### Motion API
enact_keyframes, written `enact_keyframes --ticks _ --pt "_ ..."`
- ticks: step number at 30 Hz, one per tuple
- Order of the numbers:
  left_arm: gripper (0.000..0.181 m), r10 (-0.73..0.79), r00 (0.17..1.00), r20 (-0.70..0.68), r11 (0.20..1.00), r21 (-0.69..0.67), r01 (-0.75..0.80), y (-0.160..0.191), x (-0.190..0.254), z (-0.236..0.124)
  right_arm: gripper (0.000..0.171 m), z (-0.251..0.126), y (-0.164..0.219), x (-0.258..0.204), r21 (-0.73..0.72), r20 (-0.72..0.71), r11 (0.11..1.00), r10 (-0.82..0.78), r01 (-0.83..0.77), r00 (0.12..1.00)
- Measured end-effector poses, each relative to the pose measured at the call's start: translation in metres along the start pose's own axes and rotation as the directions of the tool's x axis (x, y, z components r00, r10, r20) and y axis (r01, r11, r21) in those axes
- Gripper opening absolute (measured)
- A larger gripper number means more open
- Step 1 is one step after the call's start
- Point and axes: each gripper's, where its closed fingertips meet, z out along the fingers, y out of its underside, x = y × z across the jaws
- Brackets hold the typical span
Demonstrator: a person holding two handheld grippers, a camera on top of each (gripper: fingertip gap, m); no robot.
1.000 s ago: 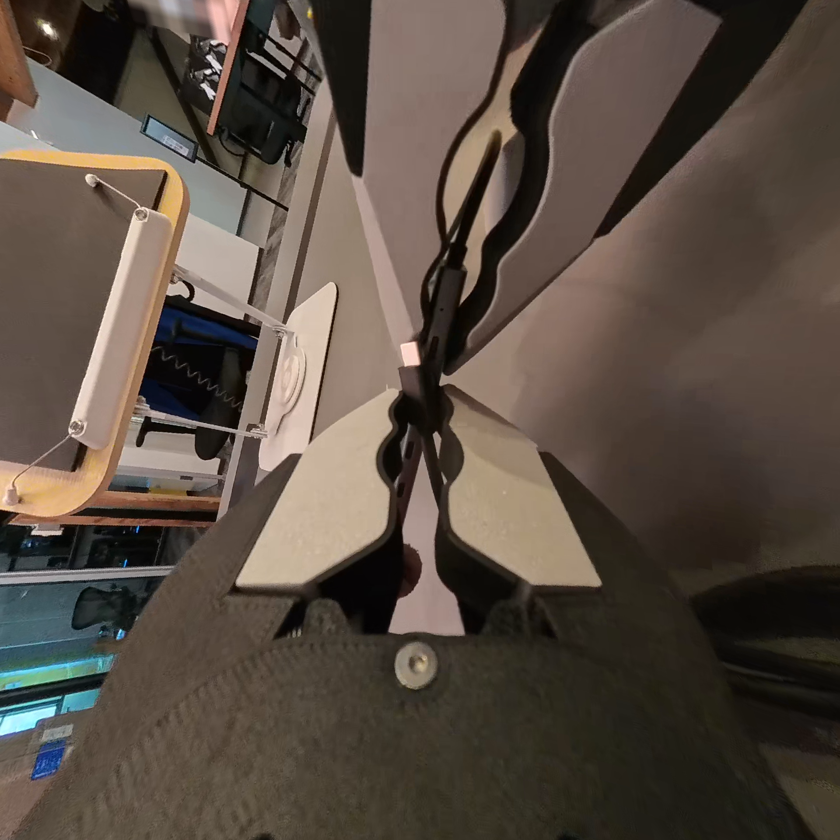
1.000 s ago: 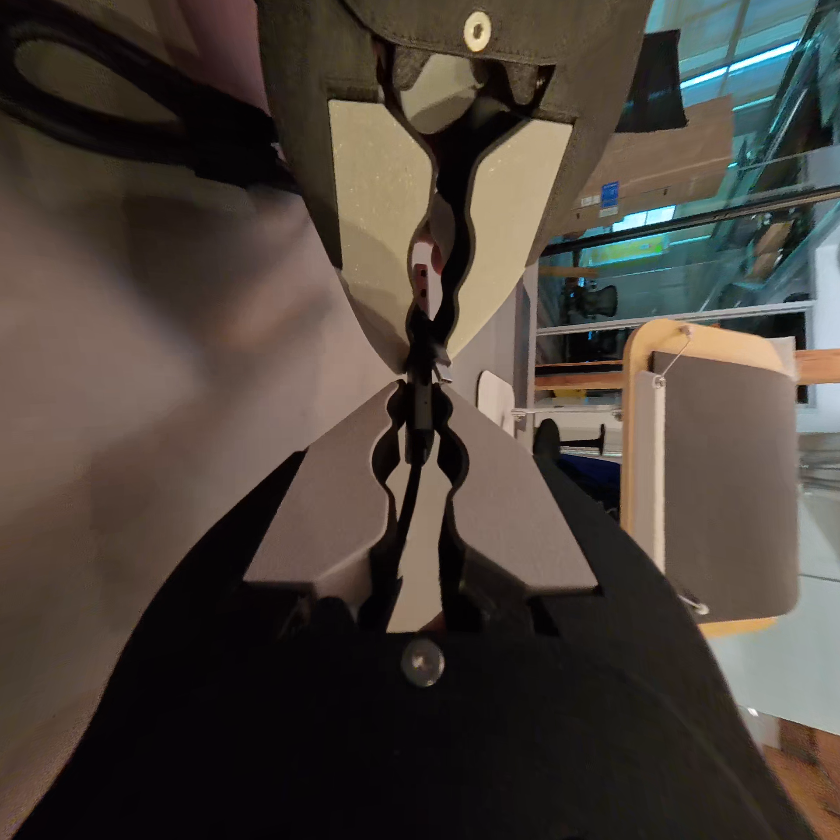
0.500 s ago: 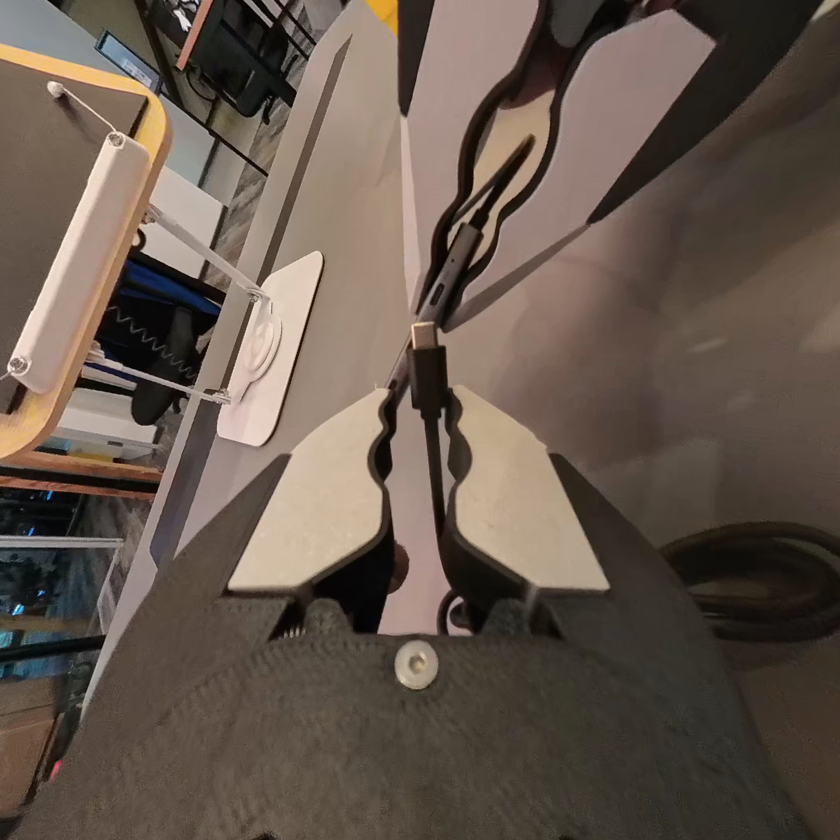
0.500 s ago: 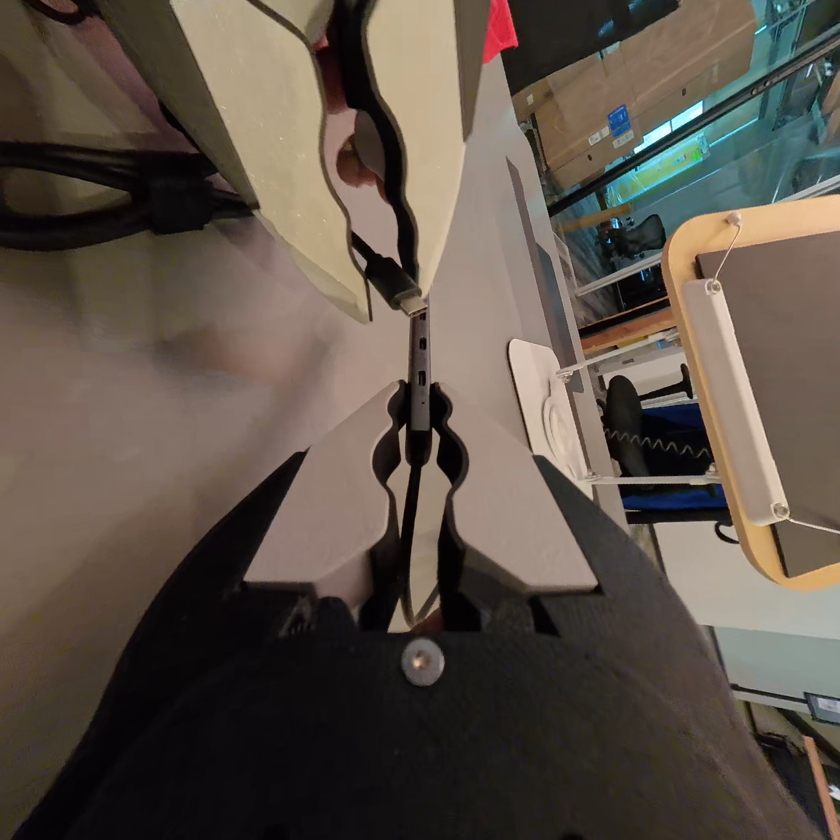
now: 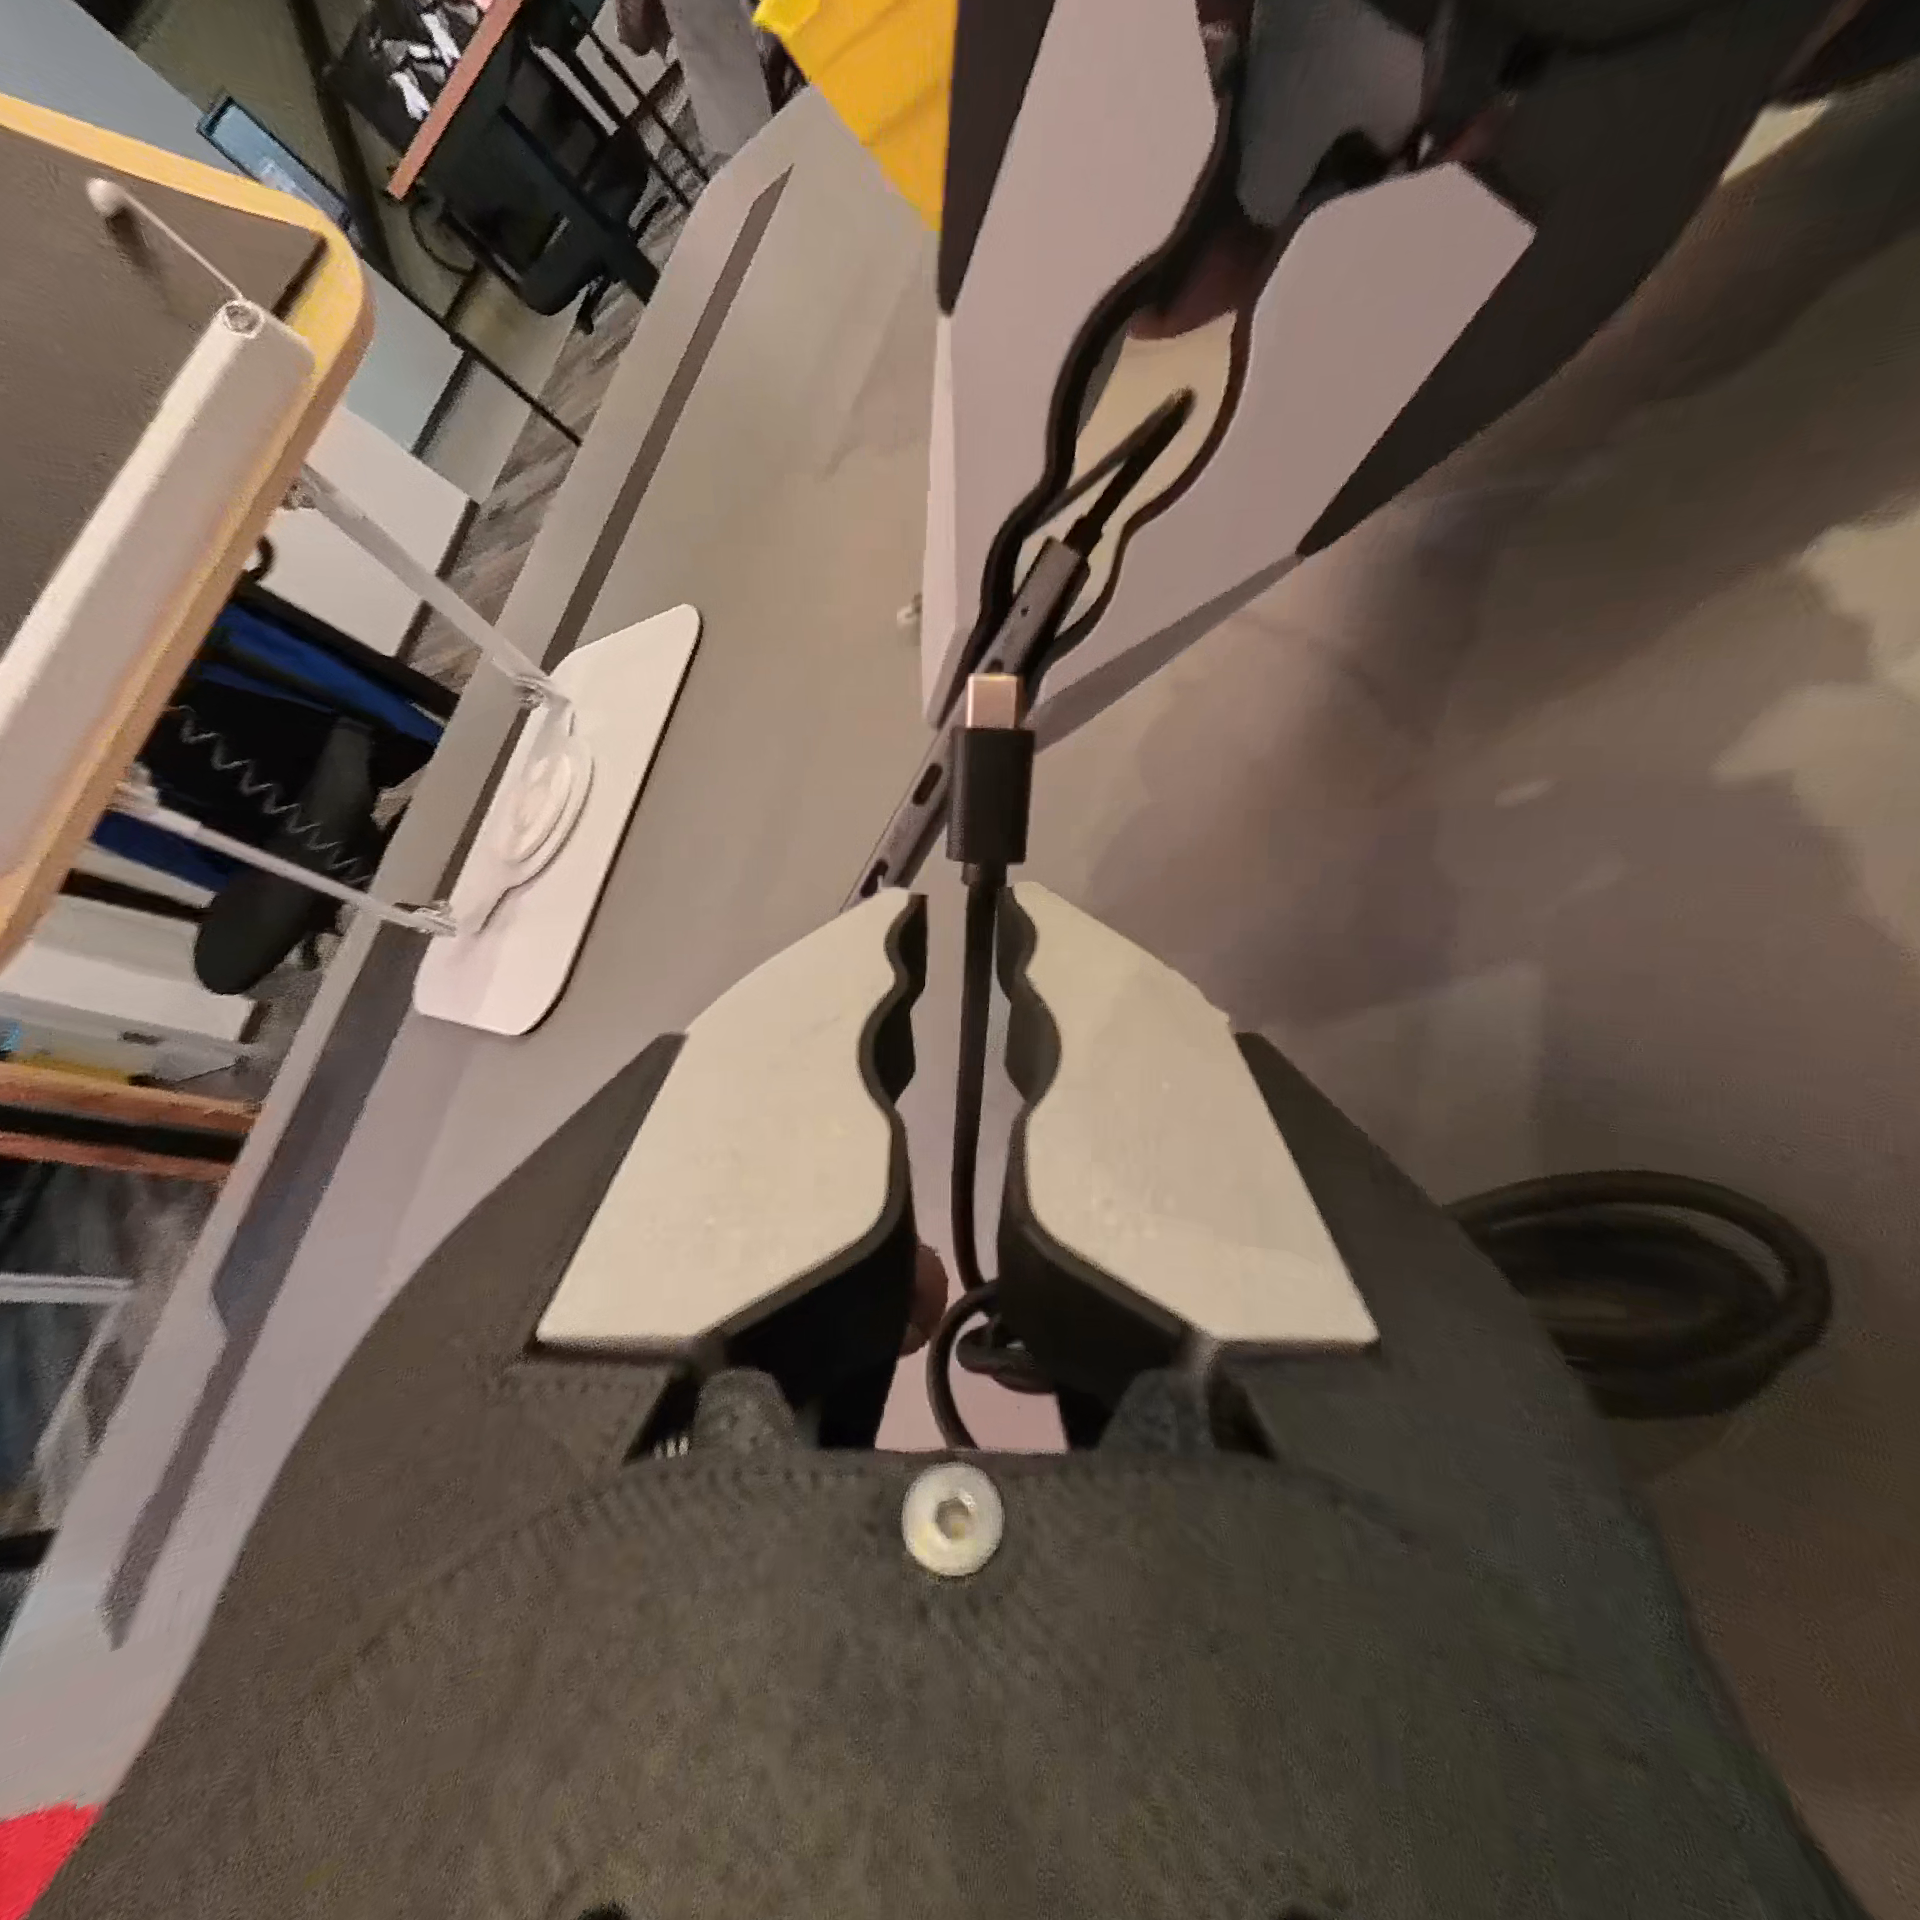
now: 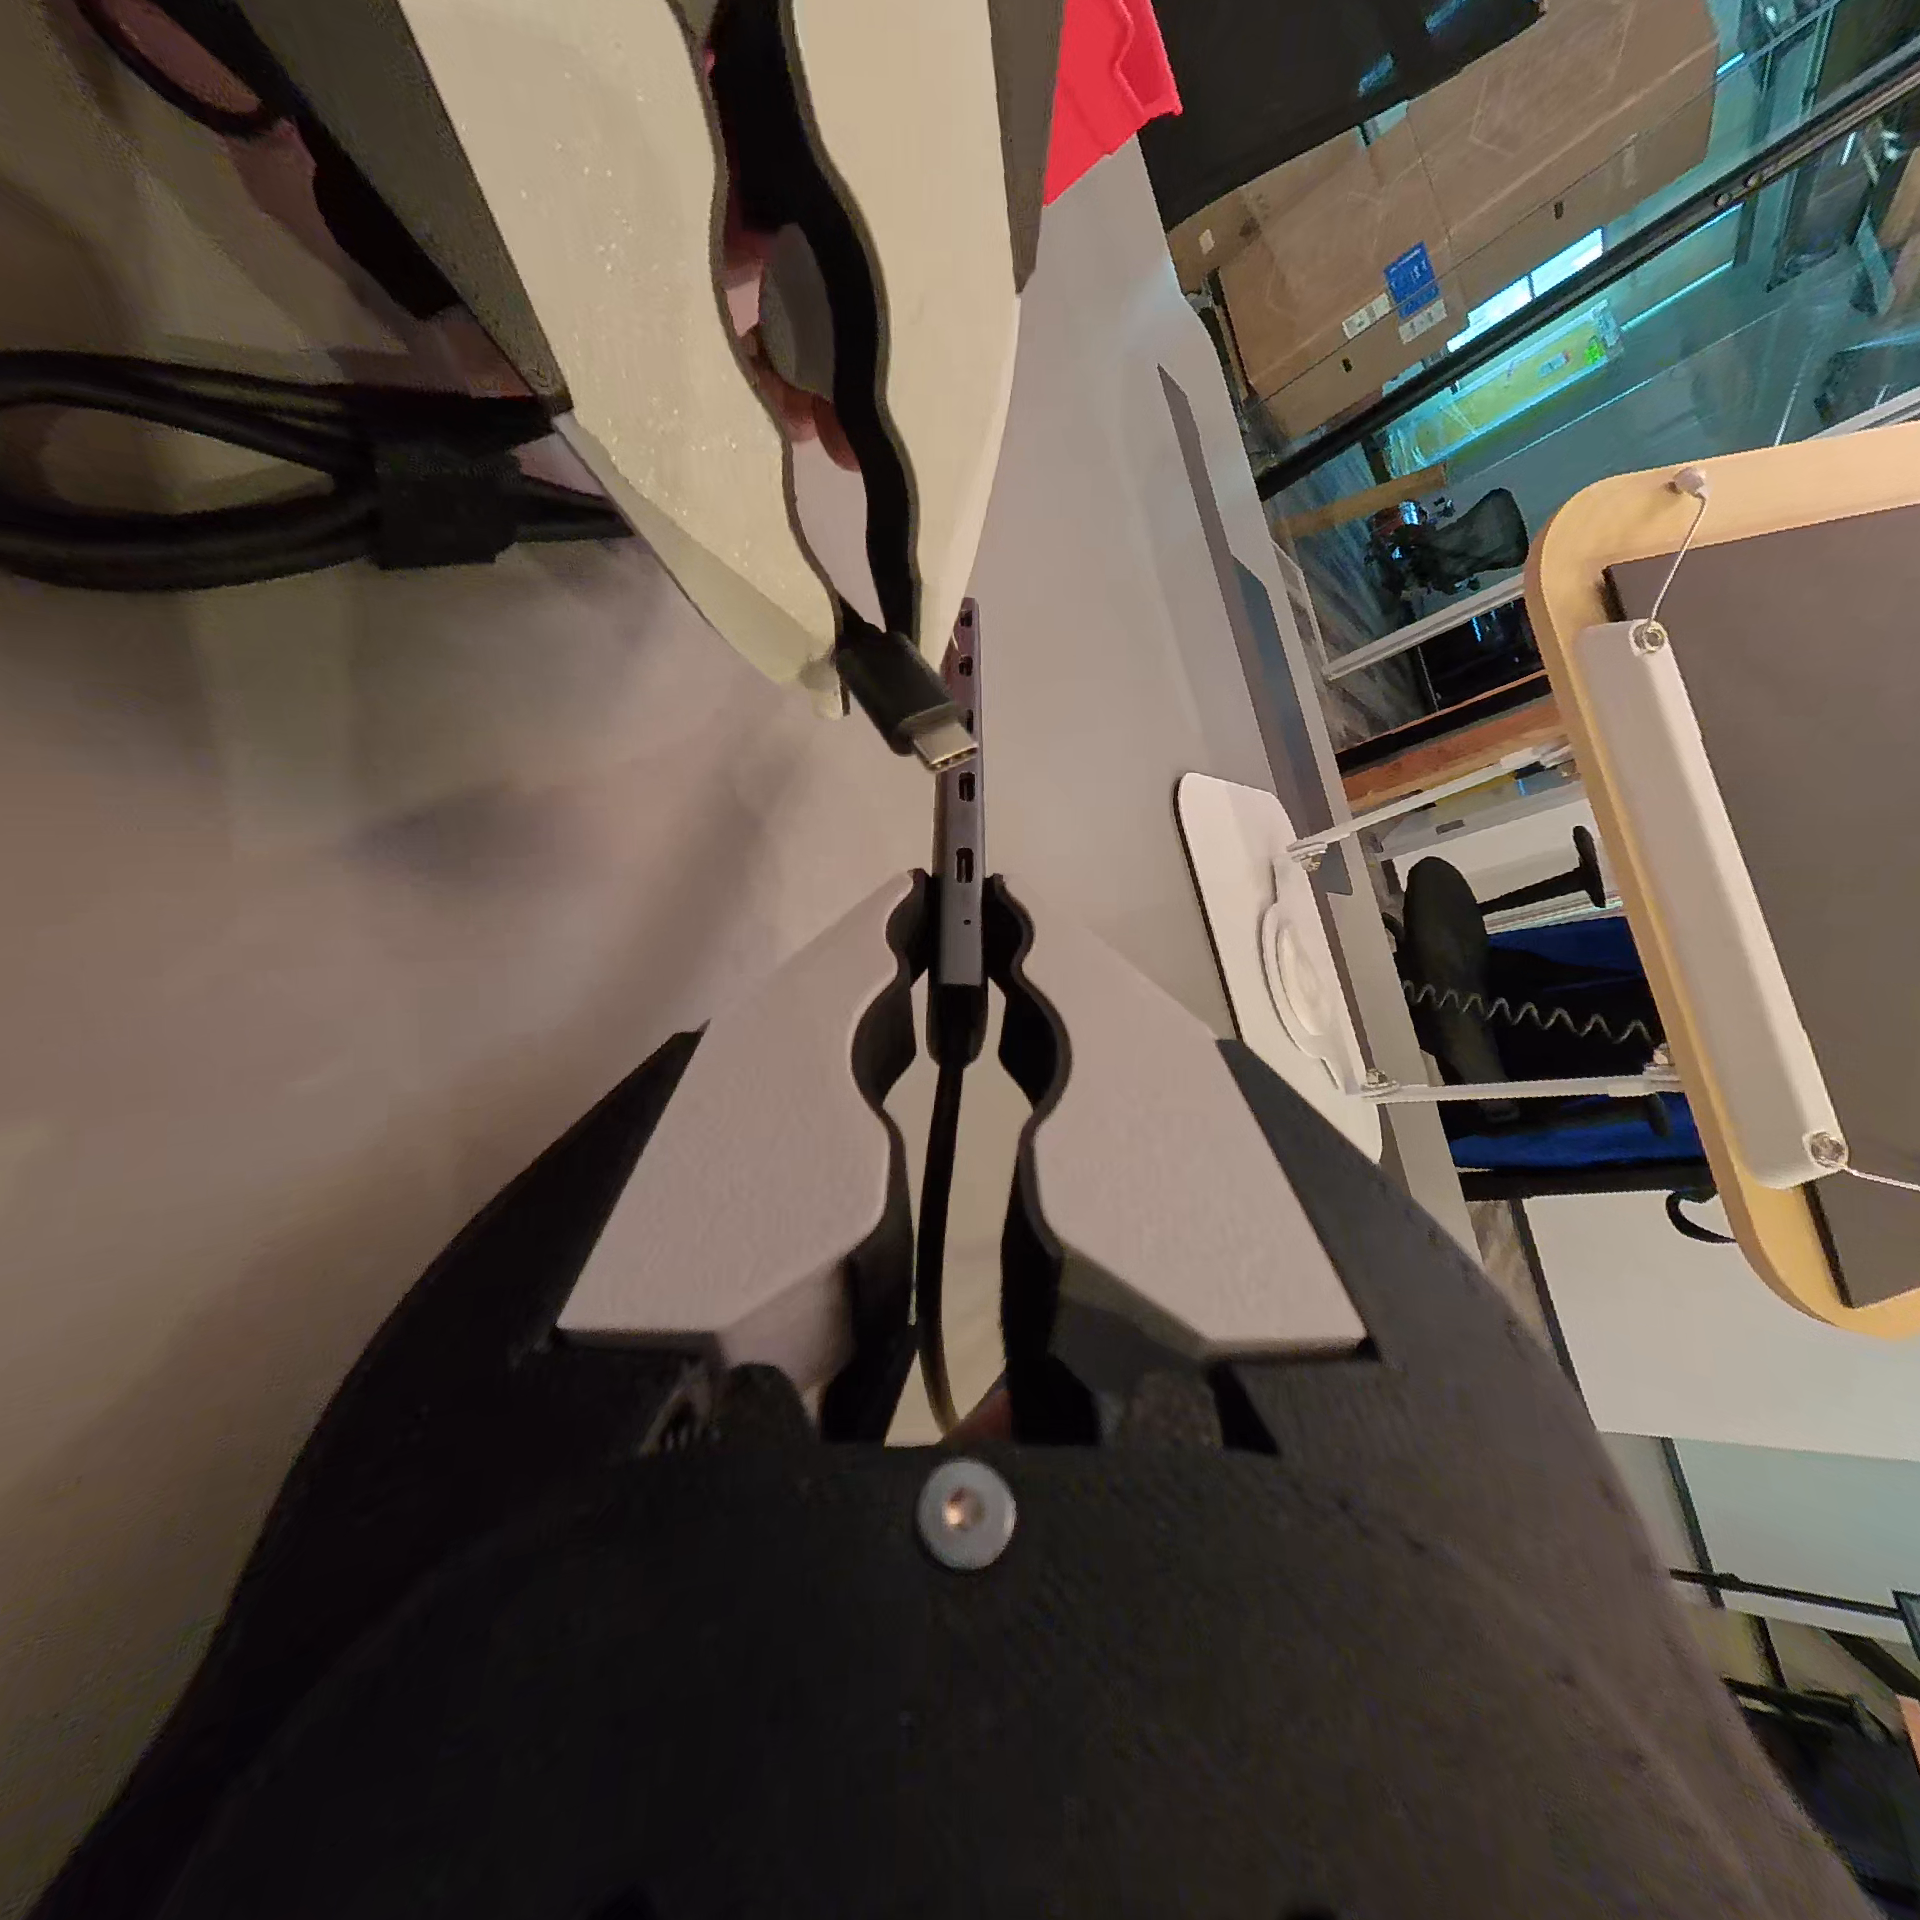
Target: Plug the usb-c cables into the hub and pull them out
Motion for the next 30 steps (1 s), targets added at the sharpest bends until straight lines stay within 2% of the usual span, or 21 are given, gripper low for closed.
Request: enact_keyframes --ticks 8,14,17,21,27,30 --pt "0.011 -0.179 0.979 -0.101 0.977 0.098 0.189 -0.006 0.002 0.001 0.006 -0.001 0.000 0.000 0.026 0.010 0.998 0.050 -0.050 0.999" --pt "0.004 -0.223 0.969 -0.101 0.965 0.119 0.235 -0.010 0.000 0.001 0.006 -0.001 0.001 -0.001 0.036 0.015 0.996 0.079 -0.080 0.997" --pt "0.004 -0.264 0.960 -0.095 0.959 0.076 0.271 -0.007 -0.004 0.004 0.006 -0.005 0.000 0.004 0.045 0.011 0.994 0.102 -0.103 0.995" --pt "0.004 -0.323 0.937 -0.133 0.946 -0.059 0.318 0.001 -0.002 0.009 0.006 -0.011 0.003 0.014 0.019 -0.033 0.996 0.092 -0.091 0.995" --pt "0.004 -0.377 0.911 -0.169 0.914 -0.229 0.336 0.012 0.004 0.014 0.006 -0.015 0.003 0.023 -0.097 -0.130 0.989 -0.124 0.112 0.984" --pt "0.004 -0.405 0.897 -0.177 0.900 -0.250 0.357 0.012 0.005 0.016 0.006 -0.014 -0.004 0.023 -0.099 -0.149 0.989 -0.125 0.111 0.981"
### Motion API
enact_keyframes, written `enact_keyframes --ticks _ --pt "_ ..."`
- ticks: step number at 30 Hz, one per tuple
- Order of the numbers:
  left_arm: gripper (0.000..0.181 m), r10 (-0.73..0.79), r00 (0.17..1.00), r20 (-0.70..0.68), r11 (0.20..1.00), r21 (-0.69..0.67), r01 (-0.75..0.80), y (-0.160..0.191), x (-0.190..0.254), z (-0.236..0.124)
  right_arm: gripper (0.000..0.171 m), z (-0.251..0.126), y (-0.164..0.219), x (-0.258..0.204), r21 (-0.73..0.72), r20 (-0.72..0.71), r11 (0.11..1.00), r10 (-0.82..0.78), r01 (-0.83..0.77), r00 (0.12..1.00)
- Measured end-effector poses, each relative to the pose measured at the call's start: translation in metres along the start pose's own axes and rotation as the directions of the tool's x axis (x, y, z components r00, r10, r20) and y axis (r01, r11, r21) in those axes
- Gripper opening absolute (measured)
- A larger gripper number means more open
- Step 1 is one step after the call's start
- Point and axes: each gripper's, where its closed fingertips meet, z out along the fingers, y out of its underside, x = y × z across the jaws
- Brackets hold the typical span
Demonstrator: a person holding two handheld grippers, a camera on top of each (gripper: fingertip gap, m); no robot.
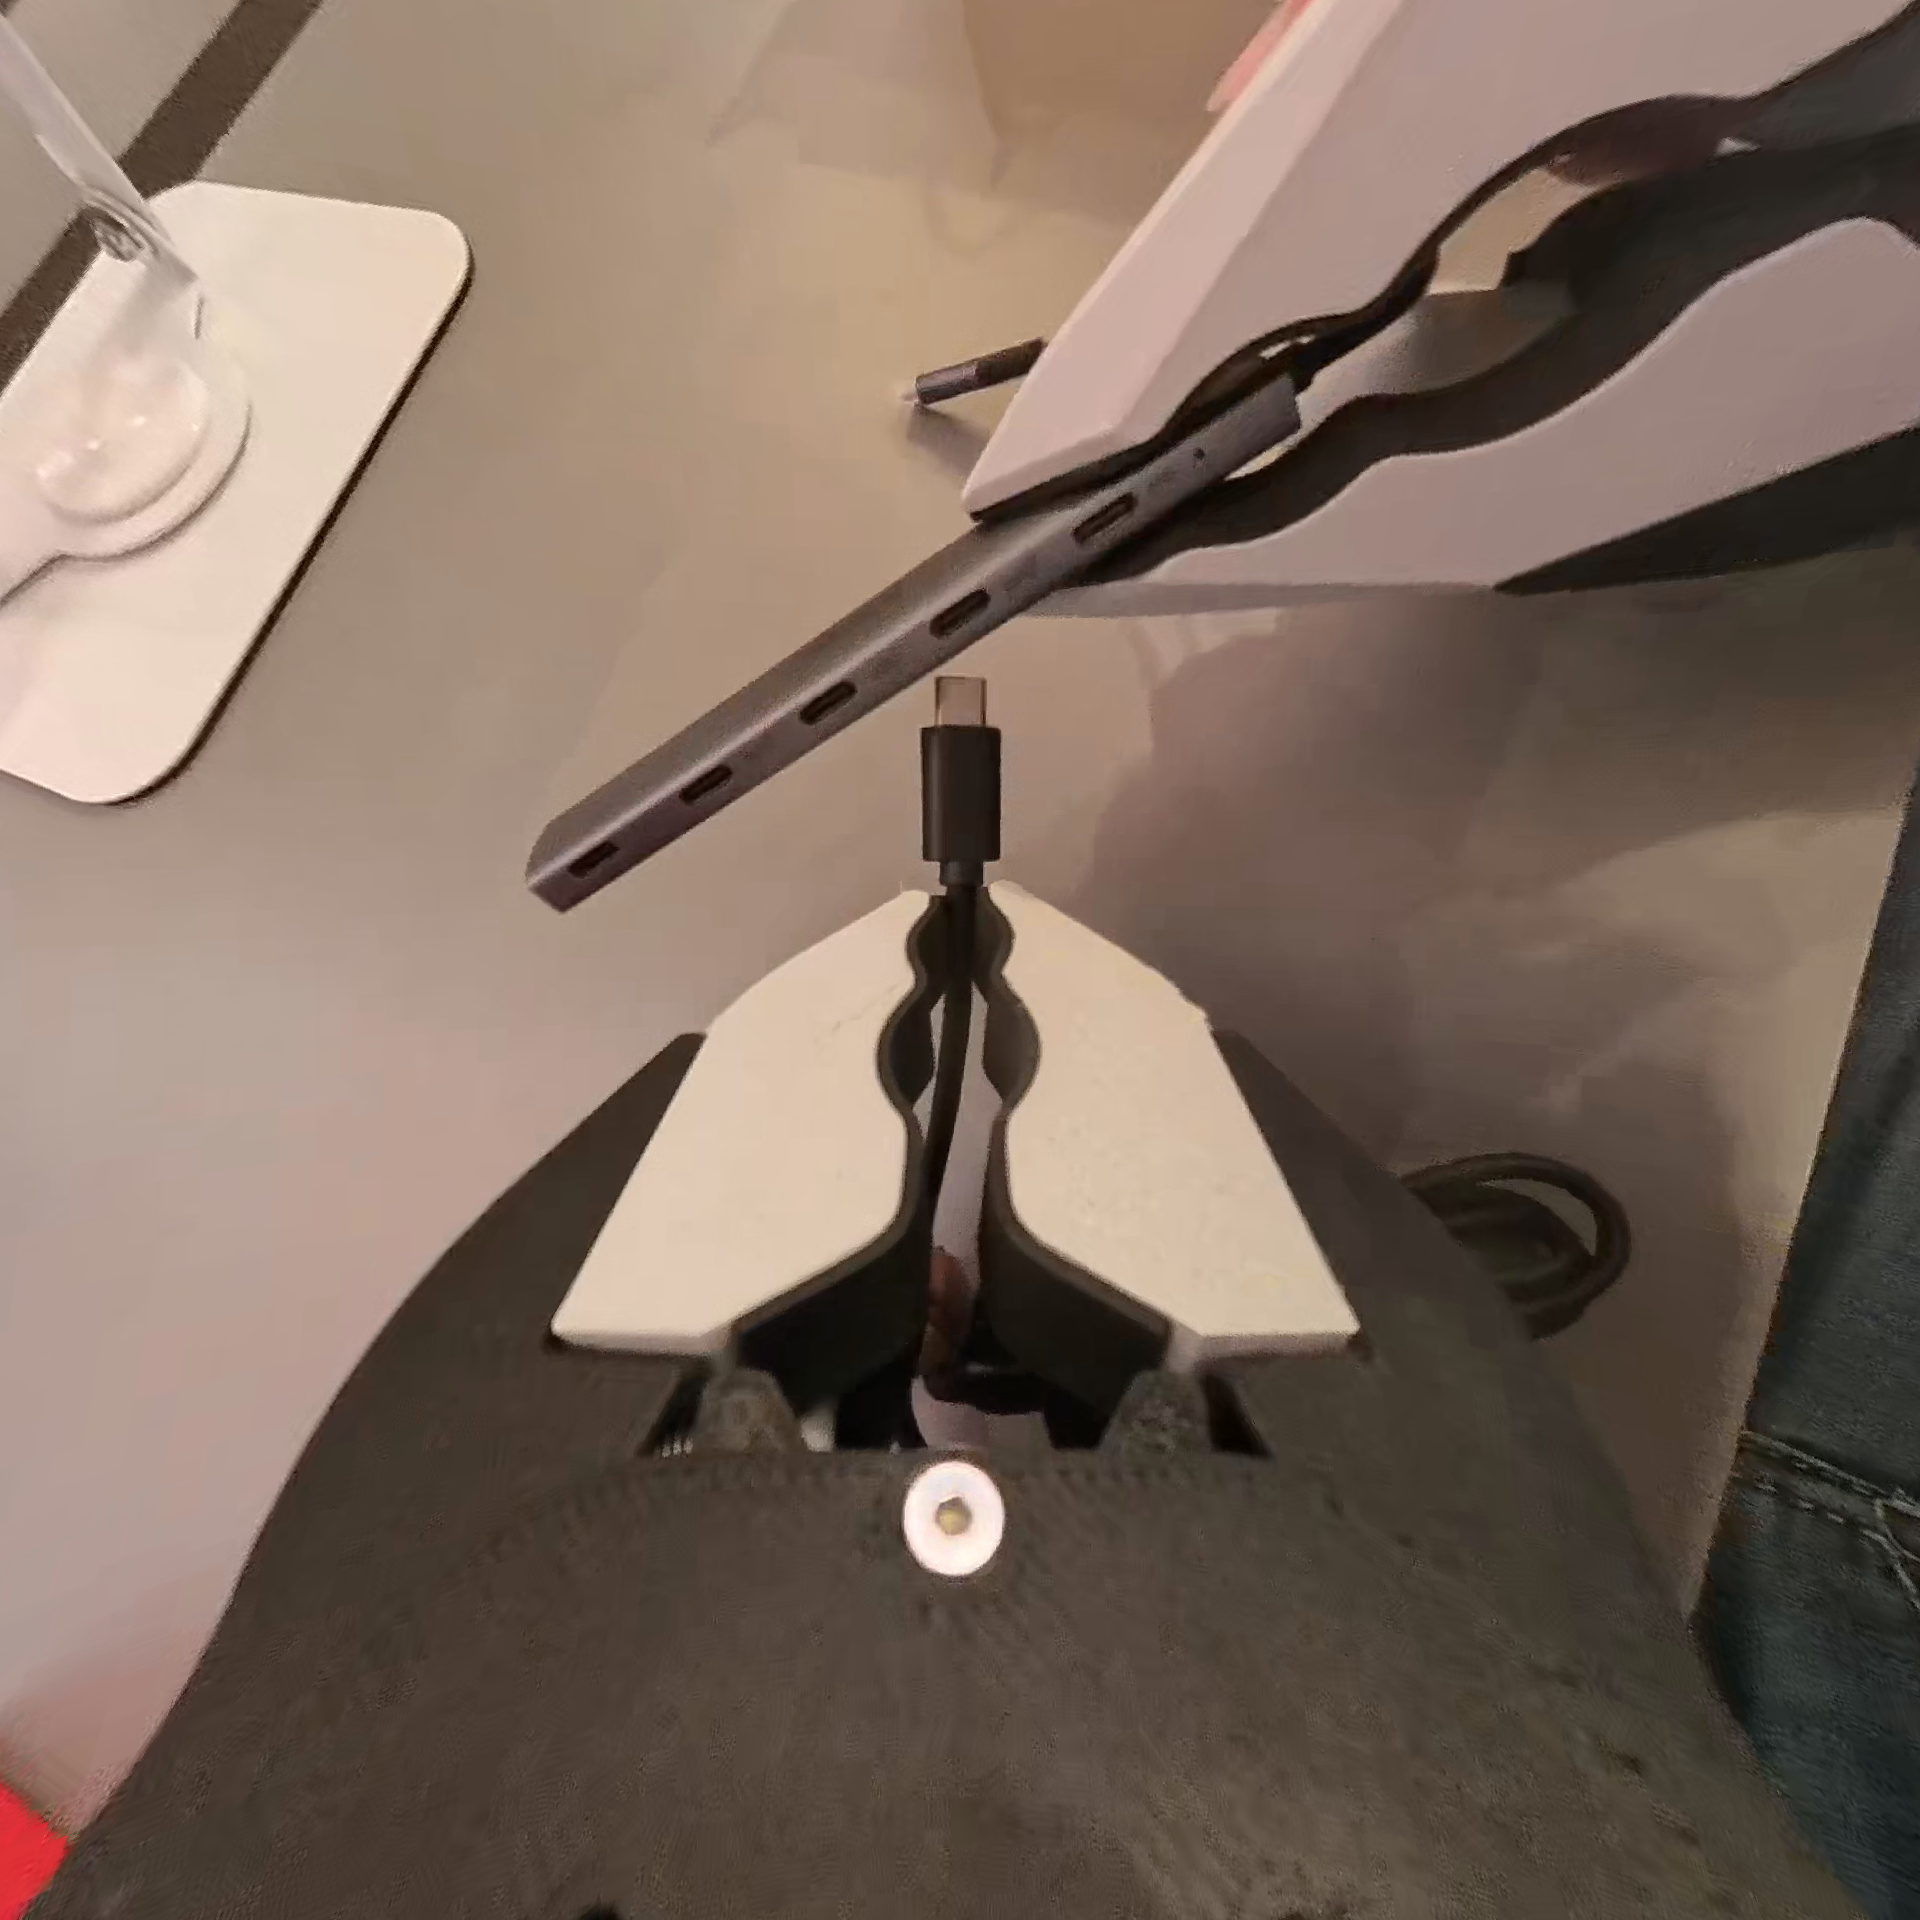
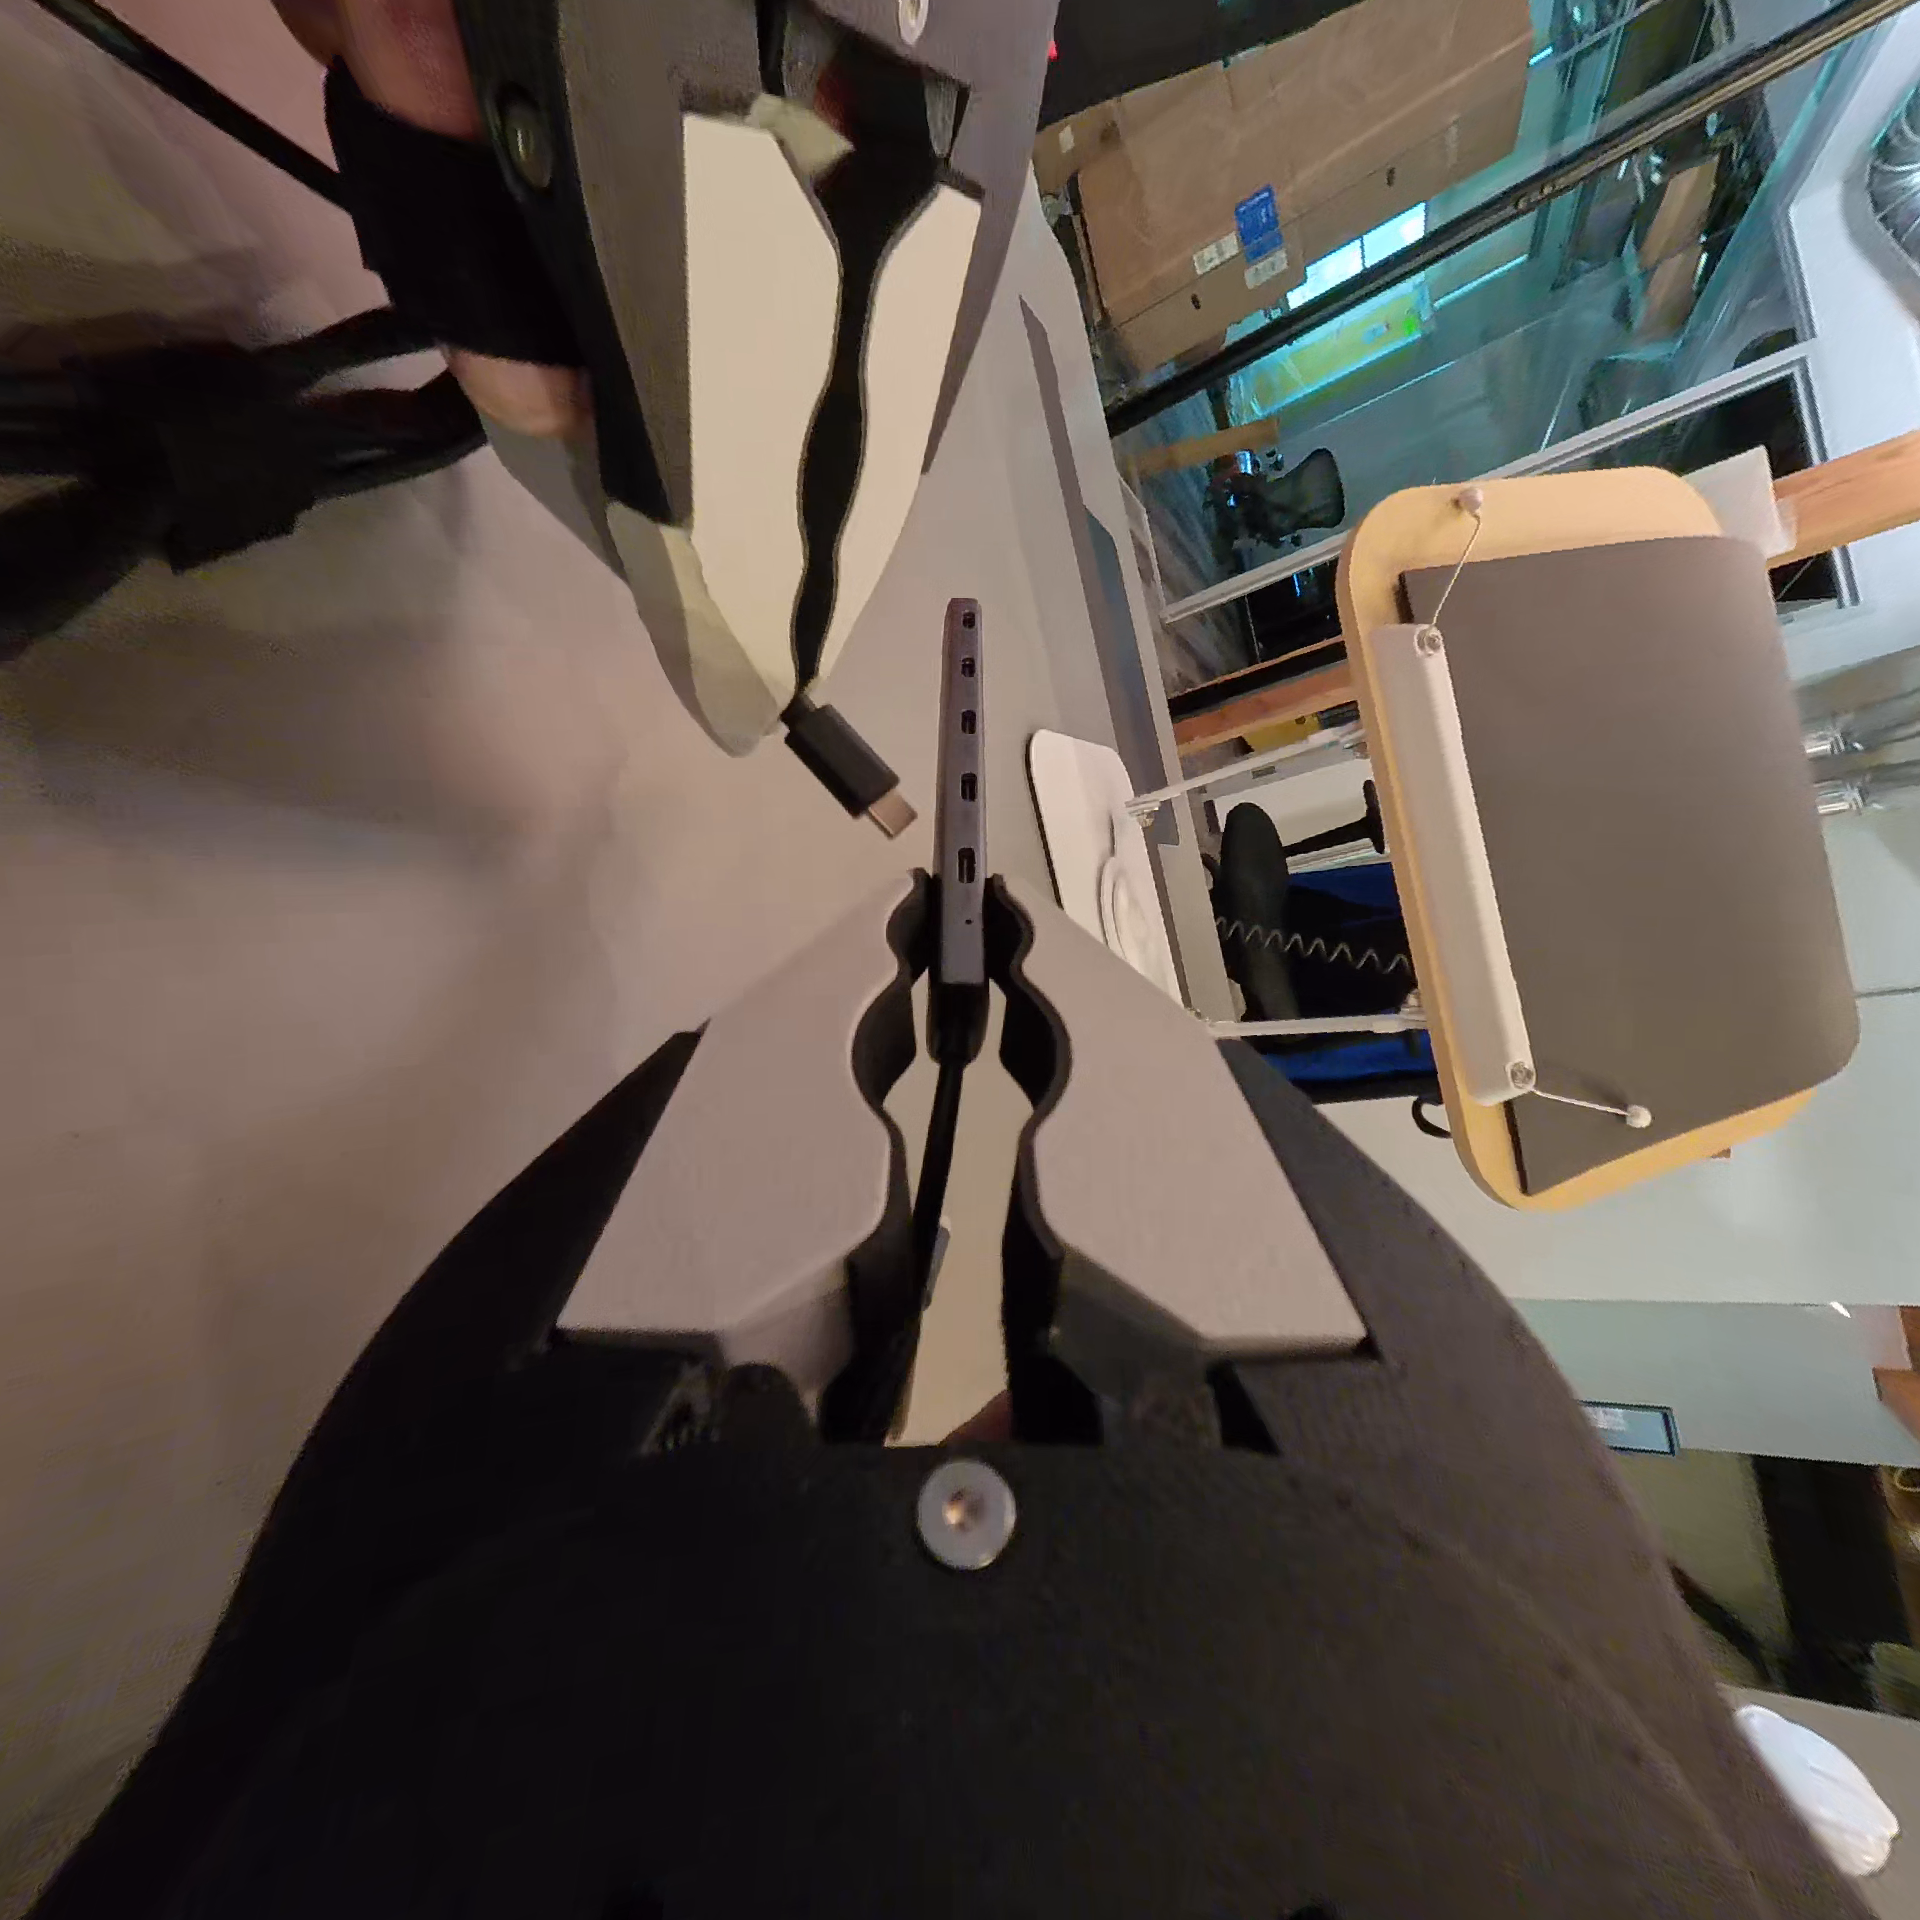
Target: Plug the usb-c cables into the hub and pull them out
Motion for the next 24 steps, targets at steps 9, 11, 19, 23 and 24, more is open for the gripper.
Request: enact_keyframes --ticks 9,11,19,23,24 --pt "0.004 -0.023 0.999 -0.044 0.998 0.064 0.026 -0.003 0.006 0.002 0.006 0.019 0.010 -0.009 -0.073 -0.025 0.997 0.030 -0.032 0.999" --pt "0.004 -0.010 0.999 -0.037 0.997 0.075 0.013 -0.002 0.006 0.003 0.006 0.021 0.012 -0.011 -0.088 -0.024 0.995 0.035 -0.037 0.999" --pt "0.004 0.052 0.999 0.003 0.992 0.116 -0.052 -0.005 0.006 0.002 0.006 0.027 0.017 -0.014 -0.117 -0.031 0.992 0.036 -0.039 0.999" --pt "0.004 0.165 0.982 0.090 0.981 0.091 -0.173 -0.004 0.004 0.004 0.006 0.028 0.018 -0.017 -0.124 -0.020 0.992 0.035 -0.037 0.999" --pt "0.003 0.197 0.974 0.110 0.975 0.081 -0.206 -0.003 0.003 0.005 0.006 0.028 0.019 -0.018 -0.126 -0.016 0.991 0.035 -0.037 0.999"
